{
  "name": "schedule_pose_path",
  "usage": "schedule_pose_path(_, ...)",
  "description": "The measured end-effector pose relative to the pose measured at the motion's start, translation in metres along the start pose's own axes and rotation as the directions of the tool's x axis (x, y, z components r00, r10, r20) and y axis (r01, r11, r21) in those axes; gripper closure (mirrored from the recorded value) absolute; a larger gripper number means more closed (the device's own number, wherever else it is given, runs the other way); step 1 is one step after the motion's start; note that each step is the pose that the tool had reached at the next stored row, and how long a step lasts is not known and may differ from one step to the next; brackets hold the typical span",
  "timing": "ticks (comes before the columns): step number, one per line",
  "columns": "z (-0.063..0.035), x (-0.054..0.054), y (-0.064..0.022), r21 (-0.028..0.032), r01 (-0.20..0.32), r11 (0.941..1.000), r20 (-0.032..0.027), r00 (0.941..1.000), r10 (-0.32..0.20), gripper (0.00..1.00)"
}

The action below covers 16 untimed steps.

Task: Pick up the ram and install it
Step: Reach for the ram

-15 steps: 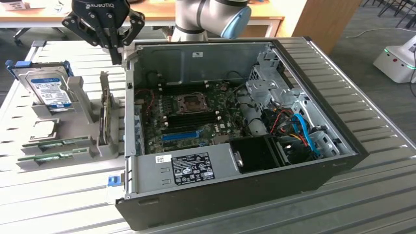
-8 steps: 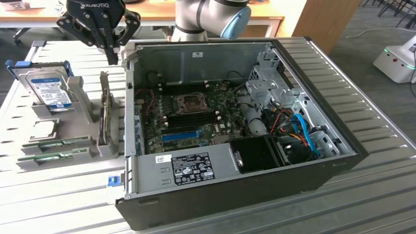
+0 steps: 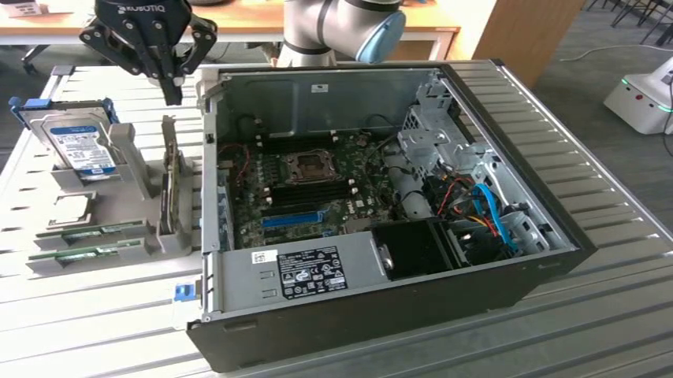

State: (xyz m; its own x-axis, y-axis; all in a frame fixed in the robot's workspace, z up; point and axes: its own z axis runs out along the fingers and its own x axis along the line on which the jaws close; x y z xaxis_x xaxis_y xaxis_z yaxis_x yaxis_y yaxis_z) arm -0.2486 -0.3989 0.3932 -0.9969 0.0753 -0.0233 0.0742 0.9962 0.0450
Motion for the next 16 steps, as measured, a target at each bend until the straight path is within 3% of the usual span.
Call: schedule_pose_path(16,-0.0007,0.025,-0.0018,0.0000,0.000,1.0000,0.0000,1.0000,0.000,0.89)
